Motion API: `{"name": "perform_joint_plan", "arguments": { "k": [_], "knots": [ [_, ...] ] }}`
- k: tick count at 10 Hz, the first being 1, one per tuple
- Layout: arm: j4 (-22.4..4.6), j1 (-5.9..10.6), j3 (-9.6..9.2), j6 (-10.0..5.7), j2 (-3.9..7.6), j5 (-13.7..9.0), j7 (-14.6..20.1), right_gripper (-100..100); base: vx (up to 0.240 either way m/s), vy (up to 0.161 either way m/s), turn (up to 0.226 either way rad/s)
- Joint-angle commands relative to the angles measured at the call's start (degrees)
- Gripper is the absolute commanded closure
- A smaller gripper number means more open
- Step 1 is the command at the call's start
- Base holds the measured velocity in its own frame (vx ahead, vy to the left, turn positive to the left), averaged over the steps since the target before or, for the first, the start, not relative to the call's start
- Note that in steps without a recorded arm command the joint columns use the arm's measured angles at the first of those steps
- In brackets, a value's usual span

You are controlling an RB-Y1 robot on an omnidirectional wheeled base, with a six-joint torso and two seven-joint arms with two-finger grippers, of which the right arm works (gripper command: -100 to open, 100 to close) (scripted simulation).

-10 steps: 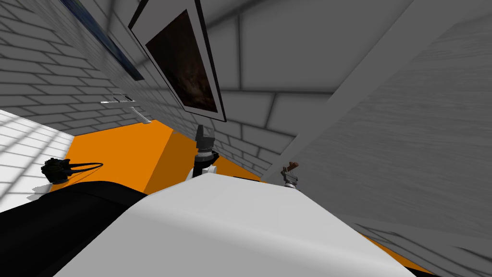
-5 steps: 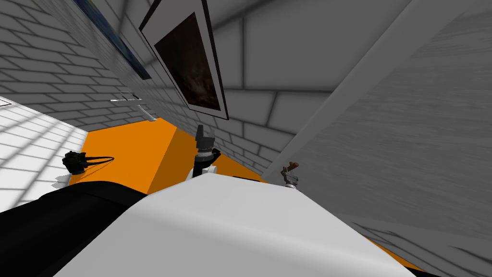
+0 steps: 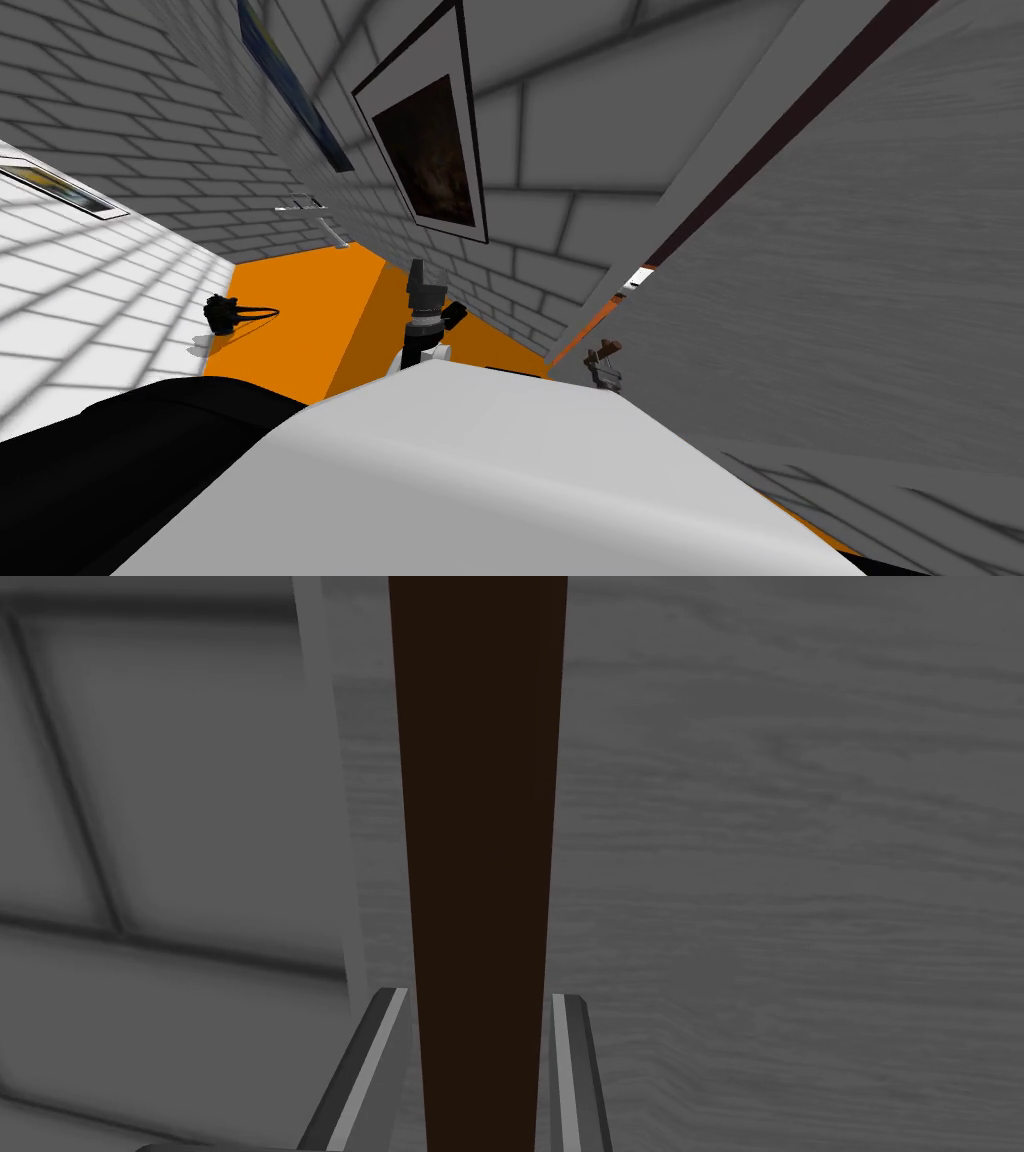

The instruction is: Pull the door open

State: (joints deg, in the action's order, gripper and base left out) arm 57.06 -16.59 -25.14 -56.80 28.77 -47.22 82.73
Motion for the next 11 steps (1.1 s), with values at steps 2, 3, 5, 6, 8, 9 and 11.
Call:
{"name": "perform_joint_plan", "arguments": {
  "k": [2,3,5,6,8,9,11],
  "knots": [
    [0.1,-0.25,-0.56,-0.42,0.56,0.3,0.64,100,-0.168,-0.009,0.063],
    [-0.13,-0.84,-1.82,-1.52,1.34,0.8,1.7,100,-0.121,-0.015,0.146],
    [-0.29,-1.23,-2.69,-2.44,2.01,1.14,2.46,100,-0.194,-0.042,0.109],
    [-0.41,-1.52,-3.33,-3.11,2.5,1.4,3.02,100,-0.219,-0.013,0.103],
    [-0.7,-2.21,-4.87,-4.74,3.68,2.01,4.37,100,-0.238,-0.022,0.15],
    [-0.79,-2.44,-5.37,-5.27,4.06,2.21,4.81,100,-0.211,-0.01,0.093],
    [-0.57,-2.52,-5.43,-5.23,4.41,2.2,4.89,100,-0.161,-0.024,0.051]
  ]
}}
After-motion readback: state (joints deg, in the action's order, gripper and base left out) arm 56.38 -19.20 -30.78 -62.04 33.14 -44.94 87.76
